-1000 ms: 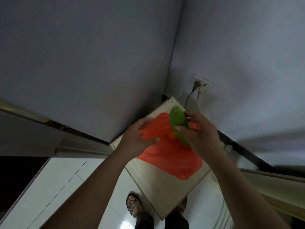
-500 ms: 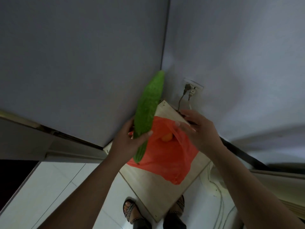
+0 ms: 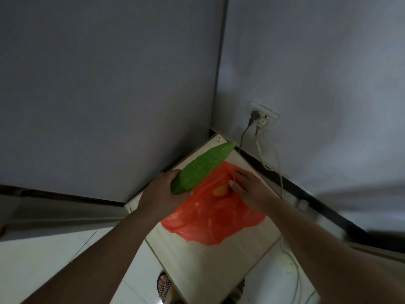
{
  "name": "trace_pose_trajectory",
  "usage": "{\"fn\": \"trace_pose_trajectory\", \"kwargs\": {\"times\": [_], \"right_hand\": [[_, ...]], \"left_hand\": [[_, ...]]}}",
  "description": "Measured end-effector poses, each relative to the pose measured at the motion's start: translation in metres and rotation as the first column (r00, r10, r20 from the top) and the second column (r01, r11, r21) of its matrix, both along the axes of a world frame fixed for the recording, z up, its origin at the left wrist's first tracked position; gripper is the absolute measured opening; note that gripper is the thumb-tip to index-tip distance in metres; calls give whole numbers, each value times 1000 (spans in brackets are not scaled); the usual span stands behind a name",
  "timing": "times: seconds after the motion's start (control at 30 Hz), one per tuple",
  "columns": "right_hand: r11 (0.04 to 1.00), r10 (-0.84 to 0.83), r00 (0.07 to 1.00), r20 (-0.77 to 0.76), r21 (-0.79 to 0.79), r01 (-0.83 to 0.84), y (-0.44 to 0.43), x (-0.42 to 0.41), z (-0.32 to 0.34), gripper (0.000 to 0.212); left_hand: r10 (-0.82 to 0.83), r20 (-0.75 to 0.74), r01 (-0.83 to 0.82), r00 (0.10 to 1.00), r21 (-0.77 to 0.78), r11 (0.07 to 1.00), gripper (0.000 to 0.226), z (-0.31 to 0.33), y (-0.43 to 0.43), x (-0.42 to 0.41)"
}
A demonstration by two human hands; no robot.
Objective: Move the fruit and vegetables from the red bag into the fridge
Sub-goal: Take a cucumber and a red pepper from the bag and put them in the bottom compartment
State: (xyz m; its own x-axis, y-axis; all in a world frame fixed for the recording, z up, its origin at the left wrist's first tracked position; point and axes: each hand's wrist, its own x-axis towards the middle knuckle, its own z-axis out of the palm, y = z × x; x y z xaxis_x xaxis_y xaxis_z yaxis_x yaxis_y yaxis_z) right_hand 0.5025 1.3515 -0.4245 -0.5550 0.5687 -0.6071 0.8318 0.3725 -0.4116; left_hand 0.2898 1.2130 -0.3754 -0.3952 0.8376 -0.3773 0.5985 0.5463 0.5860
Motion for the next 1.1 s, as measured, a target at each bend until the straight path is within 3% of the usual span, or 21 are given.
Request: {"fn": "trace_pose_trajectory", "kwargs": {"times": [0.07,0.17,0.3,0.43,0.53,0.7,0.8,0.93,1.0,1.1], "right_hand": [[993,-74,997,-14,-97,73,1,3,-11,72],[989,-45,999,-23,-145,42,-6,10,-24,89],[994,-74,983,-169,71,87,-16,17,-3,73],[975,104,964,-245,215,-51,-37,23,29,62],[980,156,967,-199,158,-125,-48,38,24,64],[990,-42,994,-98,128,55,-46,83,-5,76],[996,2,1000,-30,91,1,-45,95,-12,84],[996,-73,990,-121,35,78,-45,101,-15,63],[979,-158,957,-243,92,185,-44,98,-8,54],[946,-132,915,-381,227,231,-43,78,9,43]], "left_hand": [[38,1,-38,999,-15,999,68,-6,7,5],[69,-11,-69,998,-23,997,57,-16,13,8],[71,-48,-75,996,-80,994,68,-22,11,10],[78,5,-77,997,-62,995,66,-23,5,12],[72,46,-69,996,-68,995,64,-22,1,17],[38,118,-29,992,-74,997,64,-25,-4,27],[-10,120,21,993,-90,996,62,-27,-1,33],[-47,116,56,992,-79,995,60,-26,3,41],[-53,109,62,993,-78,995,61,-25,3,42],[-46,105,55,993,-84,995,65,-26,1,41]]}}
